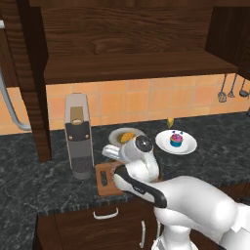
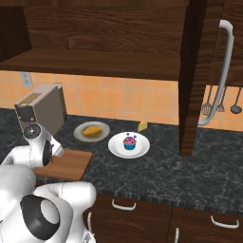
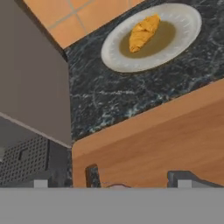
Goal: From the different types of pastries on the counter, select a croissant and place it on the cutting board. Then retrieve a jar of jam from the cabinet and place it alongside the croissant on the cutting board.
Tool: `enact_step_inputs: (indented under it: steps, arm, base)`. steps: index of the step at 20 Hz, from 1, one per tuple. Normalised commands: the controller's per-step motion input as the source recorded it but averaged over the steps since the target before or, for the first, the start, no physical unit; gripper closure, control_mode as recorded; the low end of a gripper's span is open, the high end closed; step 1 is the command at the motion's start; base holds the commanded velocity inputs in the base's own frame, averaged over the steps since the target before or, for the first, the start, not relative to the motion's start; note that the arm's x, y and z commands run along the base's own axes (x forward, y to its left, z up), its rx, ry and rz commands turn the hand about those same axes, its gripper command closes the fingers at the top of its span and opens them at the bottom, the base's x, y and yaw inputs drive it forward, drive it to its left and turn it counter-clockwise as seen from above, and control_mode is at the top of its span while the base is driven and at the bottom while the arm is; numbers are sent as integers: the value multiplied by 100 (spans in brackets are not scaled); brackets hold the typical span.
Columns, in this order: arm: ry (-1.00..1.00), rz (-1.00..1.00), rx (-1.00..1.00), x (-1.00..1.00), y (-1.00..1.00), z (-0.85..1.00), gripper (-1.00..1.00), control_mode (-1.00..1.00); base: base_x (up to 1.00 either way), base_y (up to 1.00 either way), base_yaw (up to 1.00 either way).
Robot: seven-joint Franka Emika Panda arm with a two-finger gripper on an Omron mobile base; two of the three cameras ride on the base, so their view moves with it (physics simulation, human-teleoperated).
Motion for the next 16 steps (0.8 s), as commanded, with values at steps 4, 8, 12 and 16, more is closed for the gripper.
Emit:
enact_step_inputs:
  steps: [4,8,12,16]
  arm:
    - [0,0,8,61,-33,36,-100,-100]
    - [-1,0,0,35,-12,8,-100,-100]
    - [-2,0,0,85,-32,27,-100,-100]
    - [0,0,-1,19,-1,0,-100,-100]
  base:
    - [0,0,0]
    - [0,0,0]
    - [0,0,0]
    - [0,0,0]
